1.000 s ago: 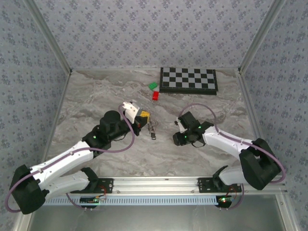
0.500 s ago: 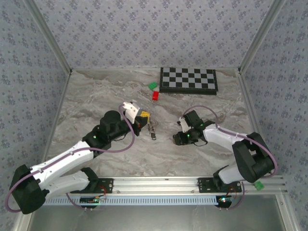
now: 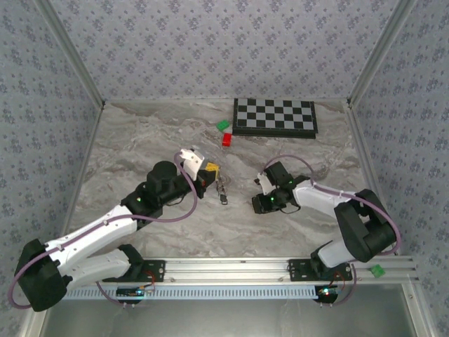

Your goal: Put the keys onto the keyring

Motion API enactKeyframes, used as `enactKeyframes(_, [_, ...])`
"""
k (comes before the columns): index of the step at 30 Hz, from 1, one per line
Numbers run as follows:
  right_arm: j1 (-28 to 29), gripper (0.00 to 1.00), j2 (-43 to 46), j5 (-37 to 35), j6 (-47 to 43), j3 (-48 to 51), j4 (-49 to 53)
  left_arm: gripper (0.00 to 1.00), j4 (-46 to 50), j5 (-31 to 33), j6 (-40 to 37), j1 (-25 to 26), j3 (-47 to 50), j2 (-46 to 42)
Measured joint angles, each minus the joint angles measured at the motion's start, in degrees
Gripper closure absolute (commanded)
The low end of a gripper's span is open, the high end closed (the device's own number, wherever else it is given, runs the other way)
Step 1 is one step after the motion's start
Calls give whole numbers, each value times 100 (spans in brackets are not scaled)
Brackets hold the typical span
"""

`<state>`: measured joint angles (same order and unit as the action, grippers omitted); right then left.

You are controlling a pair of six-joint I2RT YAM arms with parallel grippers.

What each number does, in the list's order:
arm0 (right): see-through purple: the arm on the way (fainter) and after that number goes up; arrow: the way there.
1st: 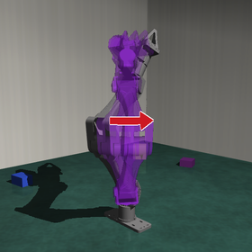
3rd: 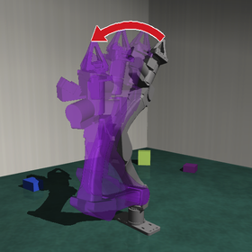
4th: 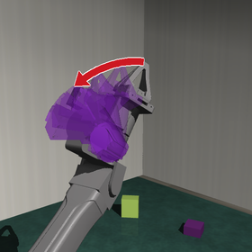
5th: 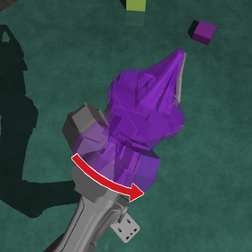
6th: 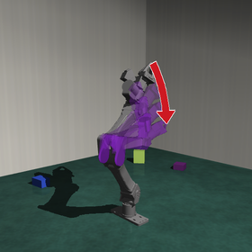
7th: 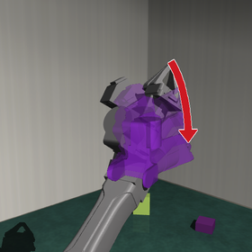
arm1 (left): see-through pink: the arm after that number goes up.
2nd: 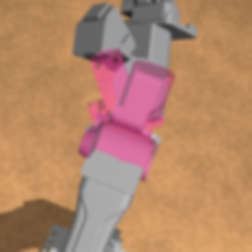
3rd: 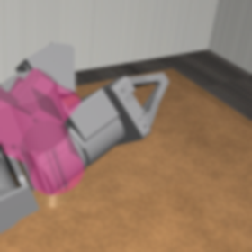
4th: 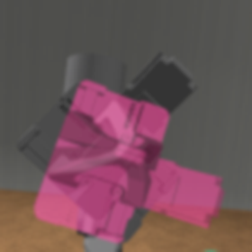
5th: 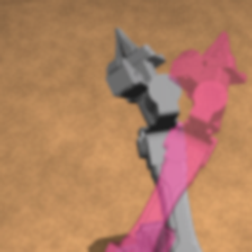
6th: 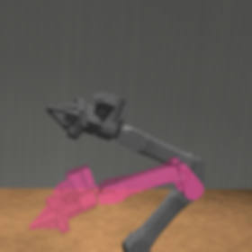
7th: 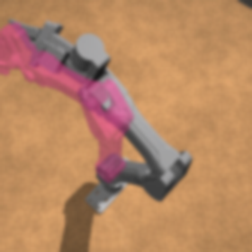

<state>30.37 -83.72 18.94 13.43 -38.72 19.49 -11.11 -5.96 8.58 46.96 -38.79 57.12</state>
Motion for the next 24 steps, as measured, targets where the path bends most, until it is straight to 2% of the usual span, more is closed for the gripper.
enactKeyframes(14, [33, 82, -11, -7, -44, -33, 11, 100, 0, -2, 0, 0, 0, 0])
enactKeyframes(24, [81, 99, -72, -52, -92, -92, 44, 100, 0, -2, 0, 0, 0, 0])
